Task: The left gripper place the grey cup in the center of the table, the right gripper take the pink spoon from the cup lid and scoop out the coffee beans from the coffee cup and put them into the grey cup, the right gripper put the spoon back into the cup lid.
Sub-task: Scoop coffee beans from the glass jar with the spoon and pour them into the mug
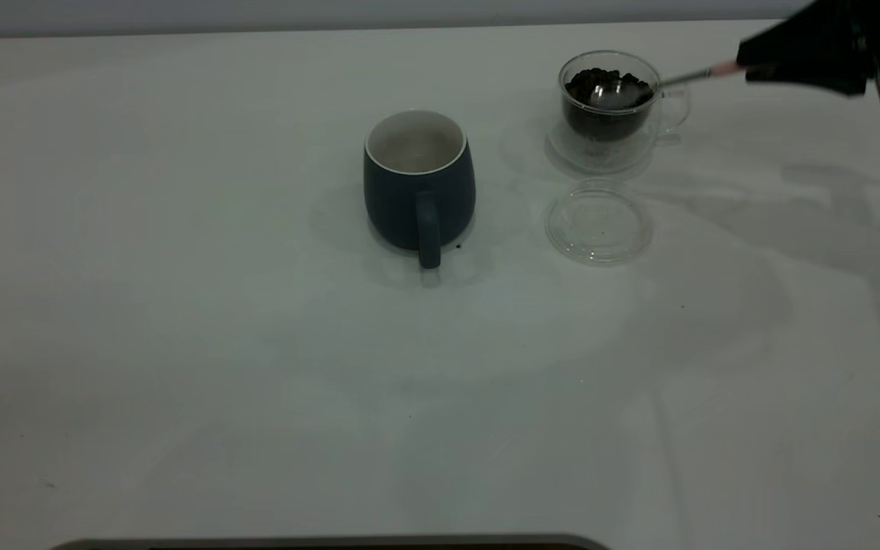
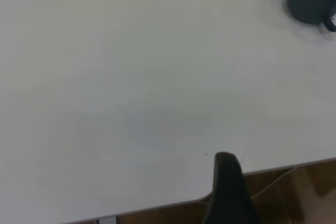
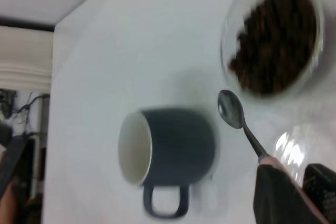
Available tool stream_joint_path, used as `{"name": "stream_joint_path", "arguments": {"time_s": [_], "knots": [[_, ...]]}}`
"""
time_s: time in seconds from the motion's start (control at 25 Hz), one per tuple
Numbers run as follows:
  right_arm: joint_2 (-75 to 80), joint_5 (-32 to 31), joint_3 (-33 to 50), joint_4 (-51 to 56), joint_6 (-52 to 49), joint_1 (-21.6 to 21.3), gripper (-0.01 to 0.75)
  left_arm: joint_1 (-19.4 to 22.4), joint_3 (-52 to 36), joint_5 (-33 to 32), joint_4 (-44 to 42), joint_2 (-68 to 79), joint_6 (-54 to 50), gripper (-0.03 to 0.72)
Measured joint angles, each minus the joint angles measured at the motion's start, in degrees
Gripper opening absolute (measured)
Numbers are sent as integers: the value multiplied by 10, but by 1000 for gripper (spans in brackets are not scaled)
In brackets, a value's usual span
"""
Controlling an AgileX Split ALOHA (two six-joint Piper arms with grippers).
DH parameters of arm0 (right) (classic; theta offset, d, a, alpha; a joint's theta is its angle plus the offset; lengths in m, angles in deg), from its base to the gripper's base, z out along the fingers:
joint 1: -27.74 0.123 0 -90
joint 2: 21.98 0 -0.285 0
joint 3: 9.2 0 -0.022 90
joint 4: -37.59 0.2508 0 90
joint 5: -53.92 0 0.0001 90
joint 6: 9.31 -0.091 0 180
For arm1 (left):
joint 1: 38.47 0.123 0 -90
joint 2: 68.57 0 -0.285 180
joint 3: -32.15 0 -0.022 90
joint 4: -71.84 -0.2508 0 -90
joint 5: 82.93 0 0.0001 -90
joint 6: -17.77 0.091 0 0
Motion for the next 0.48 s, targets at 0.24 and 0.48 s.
{"name": "stream_joint_path", "arguments": {"time_s": [0.24,0.48], "knots": [[29,21,-105,-67,-46,0,104,0,0,0,0,0,0,565],[69,19,-172,-133,-68,4,104,0,0,0,0,0,0,565]]}}
